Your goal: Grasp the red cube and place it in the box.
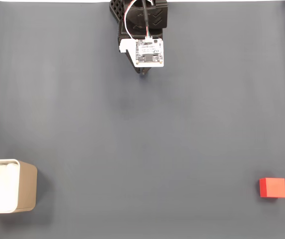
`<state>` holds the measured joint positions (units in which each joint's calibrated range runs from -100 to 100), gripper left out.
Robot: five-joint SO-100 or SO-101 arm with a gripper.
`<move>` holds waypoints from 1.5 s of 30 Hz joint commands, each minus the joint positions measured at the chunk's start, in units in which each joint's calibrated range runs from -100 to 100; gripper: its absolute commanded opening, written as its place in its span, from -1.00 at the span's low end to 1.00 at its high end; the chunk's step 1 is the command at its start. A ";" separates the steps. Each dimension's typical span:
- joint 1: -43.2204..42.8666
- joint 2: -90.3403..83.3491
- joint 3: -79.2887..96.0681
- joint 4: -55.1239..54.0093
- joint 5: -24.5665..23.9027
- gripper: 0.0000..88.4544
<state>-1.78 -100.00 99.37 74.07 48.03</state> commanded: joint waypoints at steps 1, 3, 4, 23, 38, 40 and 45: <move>0.86 0.00 0.45 1.67 0.20 -1.00; 0.86 0.00 0.45 1.67 0.20 -1.00; 0.86 0.00 0.45 1.67 0.20 -1.00; 0.86 0.00 0.45 1.67 0.20 -1.00; 0.86 0.00 0.45 1.51 0.59 -1.00; 0.93 0.00 0.45 0.03 0.68 -1.00; 2.06 0.09 -0.01 -9.31 1.07 -1.00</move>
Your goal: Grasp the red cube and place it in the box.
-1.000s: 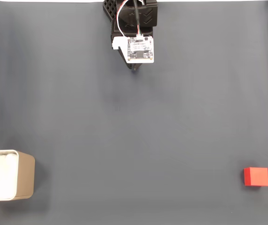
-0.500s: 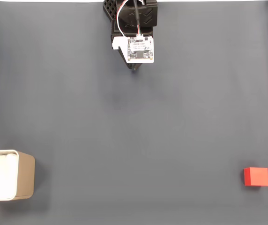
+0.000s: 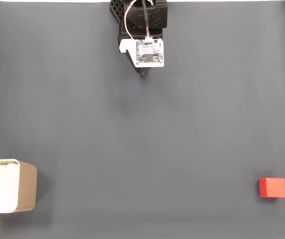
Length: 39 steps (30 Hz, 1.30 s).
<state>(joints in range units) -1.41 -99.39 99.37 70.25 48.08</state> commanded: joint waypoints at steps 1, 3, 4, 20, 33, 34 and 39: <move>1.76 -0.43 -0.55 -7.05 1.17 -1.00; 1.76 0.26 -2.56 -10.16 1.27 -1.00; 1.69 0.78 -3.84 -11.39 1.27 -1.00; -0.44 27.30 -41.25 -15.25 -0.44 -1.00; -0.79 49.22 -70.44 -5.41 -0.93 -1.00; -0.79 50.09 -71.63 -5.00 -0.88 -1.00; -1.64 53.98 -75.37 -4.92 -0.39 -1.00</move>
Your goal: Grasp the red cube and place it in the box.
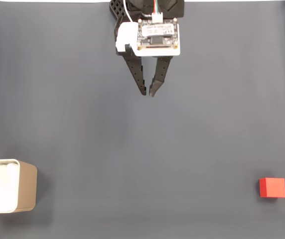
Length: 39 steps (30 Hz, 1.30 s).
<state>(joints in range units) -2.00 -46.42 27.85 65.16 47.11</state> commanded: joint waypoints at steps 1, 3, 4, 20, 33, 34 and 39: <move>-1.34 1.62 -4.31 0.17 0.78 -1.00; -1.97 2.66 -5.31 0.17 0.93 -1.00; -2.26 3.18 -5.77 0.17 1.03 -1.00; -11.63 8.55 -10.79 -0.24 2.00 -1.00; -18.10 15.66 -16.99 -0.97 2.39 -1.00; -18.38 16.18 -17.17 -1.30 2.49 -1.00; -19.59 18.60 -18.45 -2.45 2.93 -1.00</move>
<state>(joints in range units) -20.62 -27.83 12.30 65.08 49.26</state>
